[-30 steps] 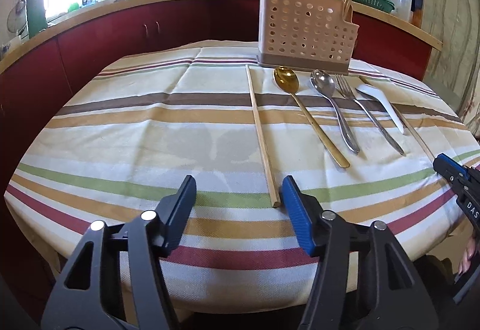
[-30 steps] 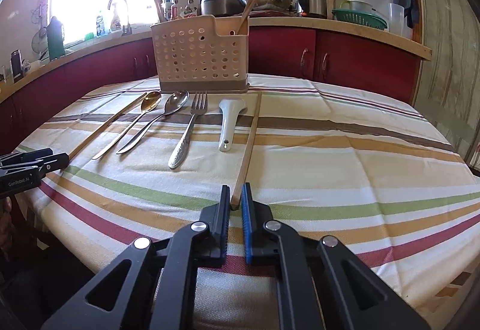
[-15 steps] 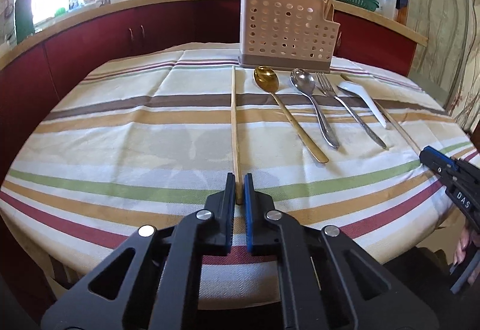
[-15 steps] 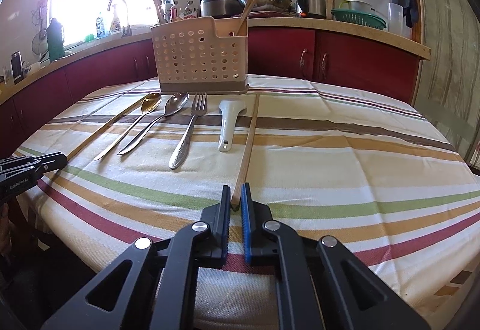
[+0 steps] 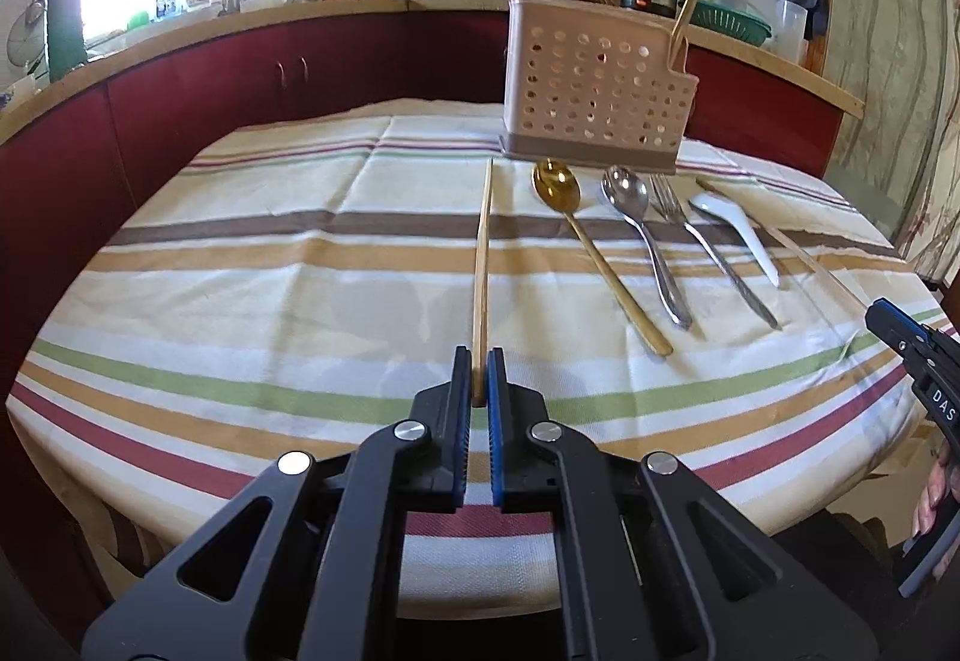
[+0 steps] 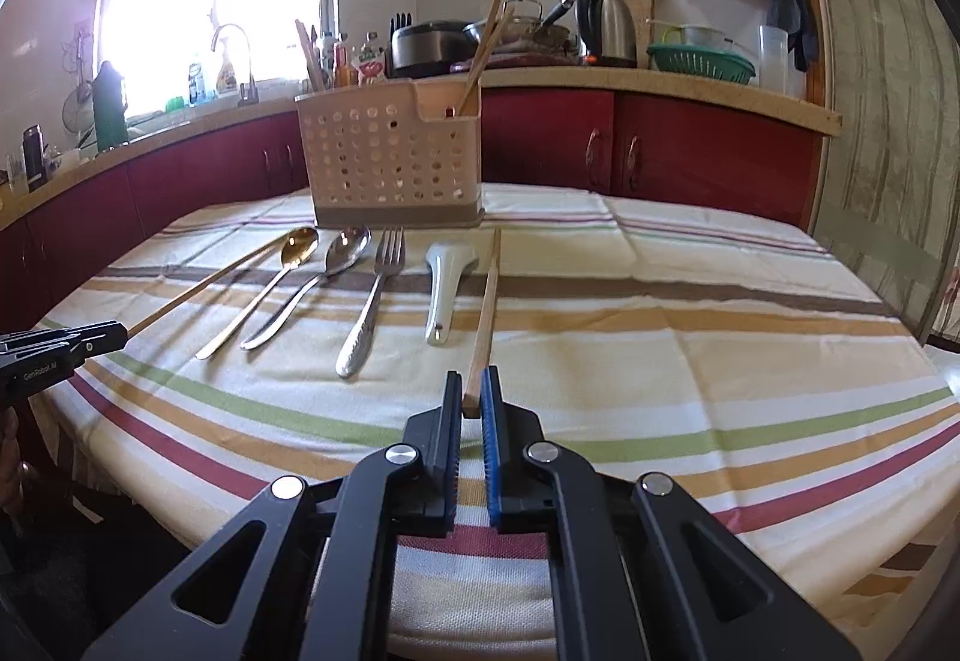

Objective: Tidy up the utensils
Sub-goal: 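Close the left tool on one chopstick while the right tool closes on another, then lift both held chopsticks and carry them toward the beige caddy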

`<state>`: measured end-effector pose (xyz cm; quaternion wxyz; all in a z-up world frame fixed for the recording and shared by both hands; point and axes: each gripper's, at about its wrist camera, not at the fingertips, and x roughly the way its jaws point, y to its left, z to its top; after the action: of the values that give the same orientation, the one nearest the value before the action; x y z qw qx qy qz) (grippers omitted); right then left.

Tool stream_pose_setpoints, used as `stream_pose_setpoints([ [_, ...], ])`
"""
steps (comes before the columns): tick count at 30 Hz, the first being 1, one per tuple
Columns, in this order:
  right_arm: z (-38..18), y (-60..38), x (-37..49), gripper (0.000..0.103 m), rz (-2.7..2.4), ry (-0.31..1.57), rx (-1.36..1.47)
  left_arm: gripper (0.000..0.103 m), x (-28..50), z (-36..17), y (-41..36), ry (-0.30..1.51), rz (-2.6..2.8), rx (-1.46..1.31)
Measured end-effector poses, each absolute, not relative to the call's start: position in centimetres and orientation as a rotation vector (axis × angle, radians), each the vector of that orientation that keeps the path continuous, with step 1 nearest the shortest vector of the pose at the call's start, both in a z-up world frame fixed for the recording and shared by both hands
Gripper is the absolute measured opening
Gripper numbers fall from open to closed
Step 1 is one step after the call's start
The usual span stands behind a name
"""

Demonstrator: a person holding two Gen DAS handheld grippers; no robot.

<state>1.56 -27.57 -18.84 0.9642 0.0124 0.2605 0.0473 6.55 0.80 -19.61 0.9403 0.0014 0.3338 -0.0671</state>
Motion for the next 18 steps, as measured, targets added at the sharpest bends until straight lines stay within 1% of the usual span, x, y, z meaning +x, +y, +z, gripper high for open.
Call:
stream_pose_setpoints([
  [18, -11.3, -28.8, 0.2, 0.007, 0.062, 0.33, 0.04, 0.006, 5.1, -12.6, 2.6, 0.526, -0.127, -0.024],
])
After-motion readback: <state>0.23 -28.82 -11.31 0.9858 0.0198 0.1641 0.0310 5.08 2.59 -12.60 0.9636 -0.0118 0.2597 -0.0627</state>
